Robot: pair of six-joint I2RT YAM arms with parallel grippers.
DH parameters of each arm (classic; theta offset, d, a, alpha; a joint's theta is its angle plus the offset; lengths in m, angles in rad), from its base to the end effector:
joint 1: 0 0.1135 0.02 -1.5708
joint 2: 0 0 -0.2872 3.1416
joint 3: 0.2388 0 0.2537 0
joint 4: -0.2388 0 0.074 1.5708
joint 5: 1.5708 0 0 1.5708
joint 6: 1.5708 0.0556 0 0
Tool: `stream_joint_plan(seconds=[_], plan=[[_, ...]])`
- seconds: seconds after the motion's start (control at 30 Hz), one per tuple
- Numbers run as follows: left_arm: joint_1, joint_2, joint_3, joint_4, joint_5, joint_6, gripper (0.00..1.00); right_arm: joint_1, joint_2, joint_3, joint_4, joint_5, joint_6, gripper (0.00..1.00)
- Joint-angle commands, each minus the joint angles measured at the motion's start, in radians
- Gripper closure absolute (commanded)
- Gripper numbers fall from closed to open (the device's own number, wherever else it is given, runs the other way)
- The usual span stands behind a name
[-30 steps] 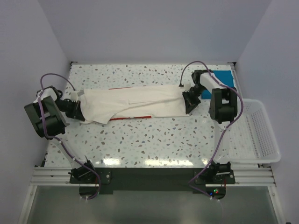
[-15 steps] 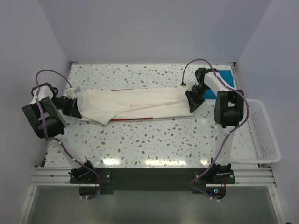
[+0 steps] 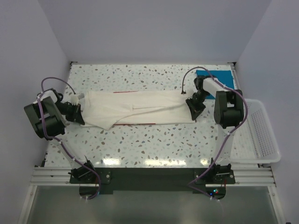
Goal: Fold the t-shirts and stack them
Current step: Fold the tshirt
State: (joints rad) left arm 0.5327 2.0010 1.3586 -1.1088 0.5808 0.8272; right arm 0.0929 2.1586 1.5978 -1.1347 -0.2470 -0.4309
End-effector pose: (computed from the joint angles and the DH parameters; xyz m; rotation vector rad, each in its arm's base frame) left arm 0.3183 0.1522 0.1564 0.3361 2.7817 -0.8102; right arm 0.4010 0.0510 0.1453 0.7629 -2.9369 -0.4031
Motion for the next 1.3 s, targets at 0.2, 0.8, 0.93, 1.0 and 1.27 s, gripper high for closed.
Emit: stream_joint_plan(seconds=[0.2,0.8,0.93,1.0,1.27], plan=[[0.036,-0.063,0.057,0.003,0.049,-0.03,0.63,-0.012,-0.143,0.05,-0.023,0.051,-0.045,0.57],[-0.005,-0.168,-0.064,0.032,0.148,-0.092,0.49,0.387,-0.191,-0.022,0.571,-0.359,0.526,0.52],[-0.011,-0.151,-0.082,0.125,0.093,-0.192,0.54,0.511,-0.106,0.016,0.713,-0.347,0.685,0.52],[-0.011,-0.145,-0.078,0.145,0.085,-0.214,0.54,0.547,-0.042,0.056,0.746,-0.345,0.766,0.52],[-0.011,-0.126,-0.023,0.171,0.093,-0.283,0.54,0.721,0.078,0.093,1.065,-0.243,1.052,0.5]])
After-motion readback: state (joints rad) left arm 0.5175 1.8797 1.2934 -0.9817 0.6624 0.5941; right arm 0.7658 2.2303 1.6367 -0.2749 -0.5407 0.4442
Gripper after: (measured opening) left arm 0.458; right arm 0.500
